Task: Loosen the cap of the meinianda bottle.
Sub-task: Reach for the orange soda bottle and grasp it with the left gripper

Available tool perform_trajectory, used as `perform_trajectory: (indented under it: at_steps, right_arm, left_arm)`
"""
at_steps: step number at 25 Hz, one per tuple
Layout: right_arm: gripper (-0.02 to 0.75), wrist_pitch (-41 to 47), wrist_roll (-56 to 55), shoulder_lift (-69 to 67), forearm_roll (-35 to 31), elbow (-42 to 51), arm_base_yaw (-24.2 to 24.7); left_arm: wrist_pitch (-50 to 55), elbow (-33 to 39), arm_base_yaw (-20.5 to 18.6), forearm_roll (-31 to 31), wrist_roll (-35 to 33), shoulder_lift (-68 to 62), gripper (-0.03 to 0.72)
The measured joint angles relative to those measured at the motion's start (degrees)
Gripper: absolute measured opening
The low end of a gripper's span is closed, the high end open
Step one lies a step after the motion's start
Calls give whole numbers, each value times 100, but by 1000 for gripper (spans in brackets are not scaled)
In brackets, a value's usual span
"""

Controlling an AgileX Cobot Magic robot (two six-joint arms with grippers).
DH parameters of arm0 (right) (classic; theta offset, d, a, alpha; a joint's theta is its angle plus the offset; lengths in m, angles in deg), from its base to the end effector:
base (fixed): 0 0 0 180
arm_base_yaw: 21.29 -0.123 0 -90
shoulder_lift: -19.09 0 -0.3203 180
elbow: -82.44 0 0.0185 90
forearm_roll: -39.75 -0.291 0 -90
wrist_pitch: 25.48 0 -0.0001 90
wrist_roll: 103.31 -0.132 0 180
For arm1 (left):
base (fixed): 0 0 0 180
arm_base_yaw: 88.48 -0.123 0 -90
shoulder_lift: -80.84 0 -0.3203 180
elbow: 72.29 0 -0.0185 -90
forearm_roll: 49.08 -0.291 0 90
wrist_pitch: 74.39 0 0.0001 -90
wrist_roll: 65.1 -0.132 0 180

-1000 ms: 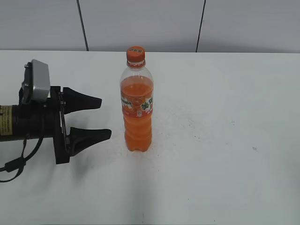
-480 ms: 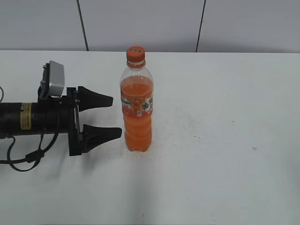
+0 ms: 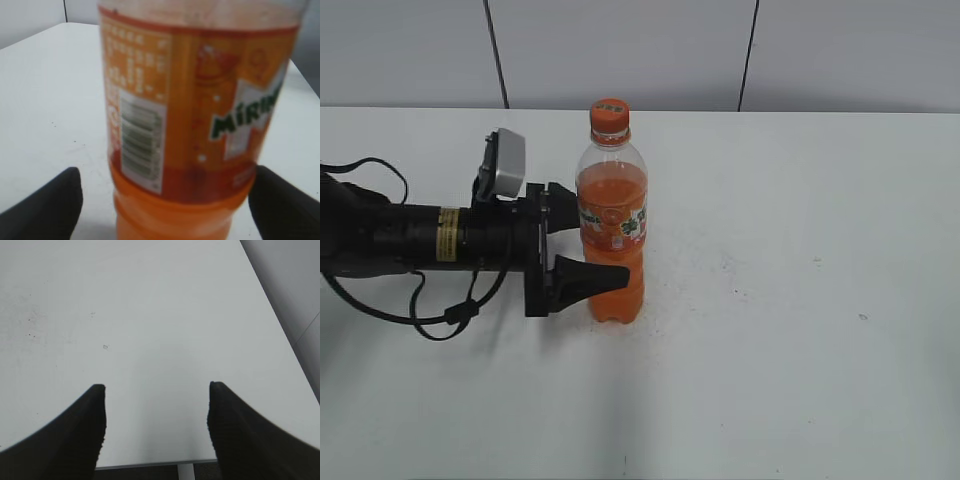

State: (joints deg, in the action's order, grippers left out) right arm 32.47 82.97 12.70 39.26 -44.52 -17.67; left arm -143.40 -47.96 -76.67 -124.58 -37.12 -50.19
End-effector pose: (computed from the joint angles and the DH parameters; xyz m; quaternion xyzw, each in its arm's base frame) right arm 0.0400 -0.0016 0.2618 -0.0198 0.8541 -0.0406 0.5181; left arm 0.3634 -0.1978 0.0776 0.4852 0.6154 -0.4136 0.4635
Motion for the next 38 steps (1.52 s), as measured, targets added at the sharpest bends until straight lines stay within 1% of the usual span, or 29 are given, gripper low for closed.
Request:
perform_trajectory:
  at_steps: [3, 7, 10, 18, 21, 38]
  right_arm:
    - [481, 5, 0, 0, 0, 0, 0]
    - [481, 5, 0, 0, 0, 0, 0]
    - [481, 1, 0, 0, 0, 0, 0]
    - [481, 6, 0, 0, 0, 0, 0]
    - [481, 2, 0, 0, 0, 0, 0]
    - [481, 2, 0, 0, 0, 0, 0]
  left_arm:
    - [0, -311, 182, -45, 199, -163, 596]
    - [-6, -524, 367, -71, 325, -321, 579]
    - [-6, -539, 386, -78, 354, -384, 558]
    - [-1, -541, 386, -78, 361, -384, 437]
    - [18, -541, 380, -60, 355, -384, 406]
    - [24, -541, 369, -42, 343, -384, 403]
